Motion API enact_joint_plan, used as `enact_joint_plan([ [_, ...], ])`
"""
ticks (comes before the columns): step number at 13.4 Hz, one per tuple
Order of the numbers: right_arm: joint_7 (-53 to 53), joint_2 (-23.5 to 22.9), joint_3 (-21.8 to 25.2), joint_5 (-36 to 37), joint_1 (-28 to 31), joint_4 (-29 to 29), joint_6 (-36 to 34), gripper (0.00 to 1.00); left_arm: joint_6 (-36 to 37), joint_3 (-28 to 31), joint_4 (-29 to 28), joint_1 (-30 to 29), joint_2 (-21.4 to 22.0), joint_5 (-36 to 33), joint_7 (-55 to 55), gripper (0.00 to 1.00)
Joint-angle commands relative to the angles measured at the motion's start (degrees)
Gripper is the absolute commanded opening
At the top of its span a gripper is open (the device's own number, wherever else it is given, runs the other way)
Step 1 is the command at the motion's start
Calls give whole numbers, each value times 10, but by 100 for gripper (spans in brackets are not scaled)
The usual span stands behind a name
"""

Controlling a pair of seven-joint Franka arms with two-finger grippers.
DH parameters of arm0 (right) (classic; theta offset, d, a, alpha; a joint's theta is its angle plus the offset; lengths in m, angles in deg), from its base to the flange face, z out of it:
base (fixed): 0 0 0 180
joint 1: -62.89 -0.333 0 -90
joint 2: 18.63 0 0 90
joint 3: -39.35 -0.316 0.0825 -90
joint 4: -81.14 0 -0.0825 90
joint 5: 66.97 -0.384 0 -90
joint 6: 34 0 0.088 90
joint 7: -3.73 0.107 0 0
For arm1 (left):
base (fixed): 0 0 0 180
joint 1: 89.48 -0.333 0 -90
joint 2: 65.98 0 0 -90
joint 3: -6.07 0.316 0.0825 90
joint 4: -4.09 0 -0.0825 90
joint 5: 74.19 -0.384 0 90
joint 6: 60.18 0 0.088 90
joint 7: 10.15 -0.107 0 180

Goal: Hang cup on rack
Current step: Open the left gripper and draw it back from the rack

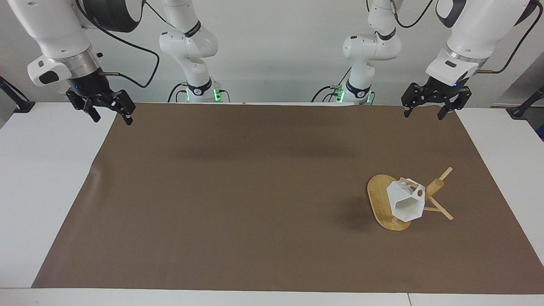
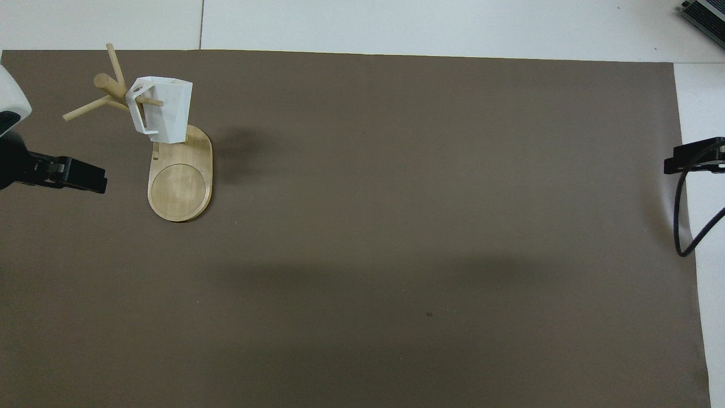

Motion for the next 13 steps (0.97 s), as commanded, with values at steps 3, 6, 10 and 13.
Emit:
enact_joint_plan([
  [3,-2,11,-2,1,1,-6,-9,100,16,0,17,11,-7,-9,7,100],
  [6,-2,11,-2,0,1,-6,-9,100,17,2,9,3,-3,-7,7,100],
  [10,-2,11,-2,0,1,-6,-9,100,17,6,8,-2,-3,-6,7,100],
  [13,-2,11,-2,1,1,-6,-9,100,17,6,8,-6,-3,-4,6,100],
])
